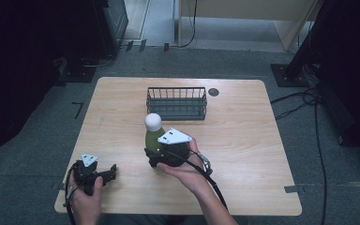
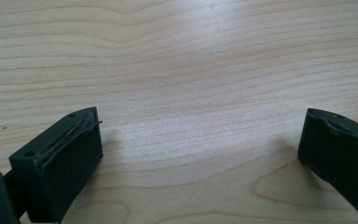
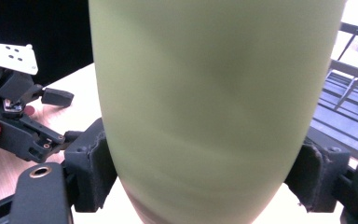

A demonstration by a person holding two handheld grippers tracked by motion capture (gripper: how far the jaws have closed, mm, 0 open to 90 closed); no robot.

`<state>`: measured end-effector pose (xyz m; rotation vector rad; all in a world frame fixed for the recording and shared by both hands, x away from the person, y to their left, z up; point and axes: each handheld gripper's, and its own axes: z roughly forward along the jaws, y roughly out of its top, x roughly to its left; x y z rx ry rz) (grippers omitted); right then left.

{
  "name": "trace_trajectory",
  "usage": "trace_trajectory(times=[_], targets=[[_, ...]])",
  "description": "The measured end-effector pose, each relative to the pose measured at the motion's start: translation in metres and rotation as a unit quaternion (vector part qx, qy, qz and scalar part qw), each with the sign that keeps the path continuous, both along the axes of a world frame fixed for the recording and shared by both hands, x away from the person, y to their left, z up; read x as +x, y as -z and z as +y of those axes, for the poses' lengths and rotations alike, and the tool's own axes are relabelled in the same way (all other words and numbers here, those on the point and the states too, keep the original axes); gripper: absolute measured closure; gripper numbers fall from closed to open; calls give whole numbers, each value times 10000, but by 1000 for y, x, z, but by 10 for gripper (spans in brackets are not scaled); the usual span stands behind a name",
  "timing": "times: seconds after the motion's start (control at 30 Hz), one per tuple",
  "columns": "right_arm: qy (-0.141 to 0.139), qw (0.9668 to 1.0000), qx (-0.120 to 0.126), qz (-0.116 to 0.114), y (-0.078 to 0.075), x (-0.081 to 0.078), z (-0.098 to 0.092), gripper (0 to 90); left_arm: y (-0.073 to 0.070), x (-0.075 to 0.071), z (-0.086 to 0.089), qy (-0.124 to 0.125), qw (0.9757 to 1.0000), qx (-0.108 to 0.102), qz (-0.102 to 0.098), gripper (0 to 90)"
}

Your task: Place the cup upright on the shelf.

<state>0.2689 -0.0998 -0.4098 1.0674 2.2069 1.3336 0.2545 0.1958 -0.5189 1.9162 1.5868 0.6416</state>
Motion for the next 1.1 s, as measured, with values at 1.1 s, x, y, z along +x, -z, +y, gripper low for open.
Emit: trace_trajectory(times=[1.1], targets=[[466, 9987, 49, -211, -54, 52, -35, 209, 0, 0, 0, 0, 10000, 0, 12, 0]])
